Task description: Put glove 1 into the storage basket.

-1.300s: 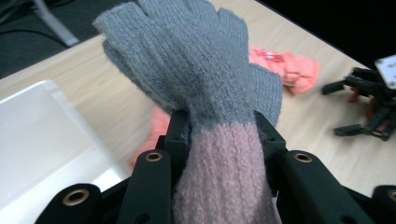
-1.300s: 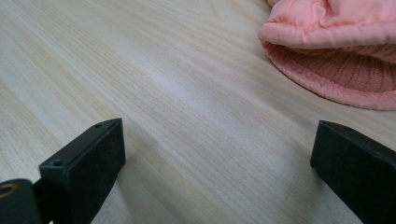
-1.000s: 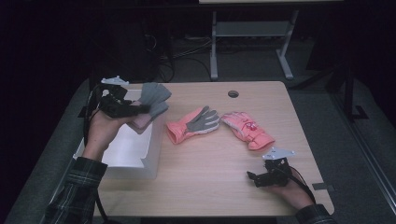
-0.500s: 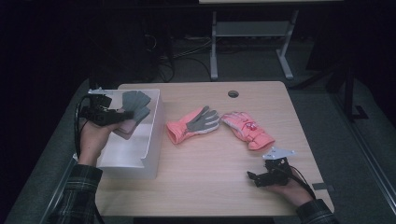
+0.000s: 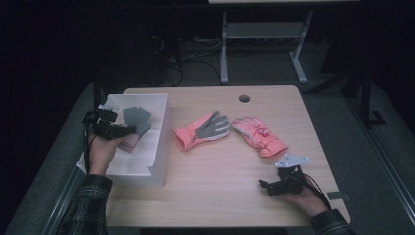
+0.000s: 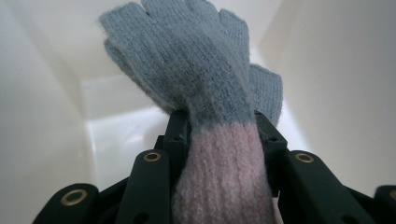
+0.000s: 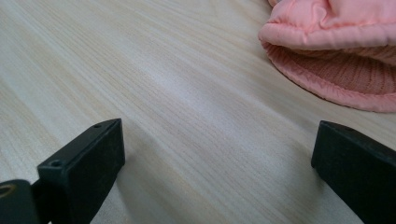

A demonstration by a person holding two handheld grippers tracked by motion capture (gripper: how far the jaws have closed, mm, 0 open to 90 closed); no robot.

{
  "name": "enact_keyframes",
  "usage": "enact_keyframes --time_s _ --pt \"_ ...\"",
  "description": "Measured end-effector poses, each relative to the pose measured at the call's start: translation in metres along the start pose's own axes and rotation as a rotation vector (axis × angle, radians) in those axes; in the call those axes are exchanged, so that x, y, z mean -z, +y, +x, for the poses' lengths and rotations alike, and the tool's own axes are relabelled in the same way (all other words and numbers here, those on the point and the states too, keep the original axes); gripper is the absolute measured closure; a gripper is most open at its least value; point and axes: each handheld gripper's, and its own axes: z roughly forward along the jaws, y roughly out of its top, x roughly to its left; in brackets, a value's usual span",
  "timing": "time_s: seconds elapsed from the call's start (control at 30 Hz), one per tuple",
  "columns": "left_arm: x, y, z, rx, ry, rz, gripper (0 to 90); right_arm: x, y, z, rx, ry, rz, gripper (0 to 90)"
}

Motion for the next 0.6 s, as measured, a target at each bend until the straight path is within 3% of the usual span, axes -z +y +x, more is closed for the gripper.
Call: enact_keyframes --time_s 0.43,0.53,0.6 --pt "-0.027 -0.019 0.001 -0.012 0.041 0.089 60.9 0.0 0.0 0.0 0.0 0.001 0.001 2.1" --pt "-0.03 -0.02 0.0 -0.033 0.068 0.102 55.9 0.0 0.0 0.0 0.0 0.001 0.001 2.2" --pt "-0.032 -0.02 -0.001 -0.027 0.07 0.109 50.2 0.0 0.0 0.0 0.0 0.0 0.001 2.2"
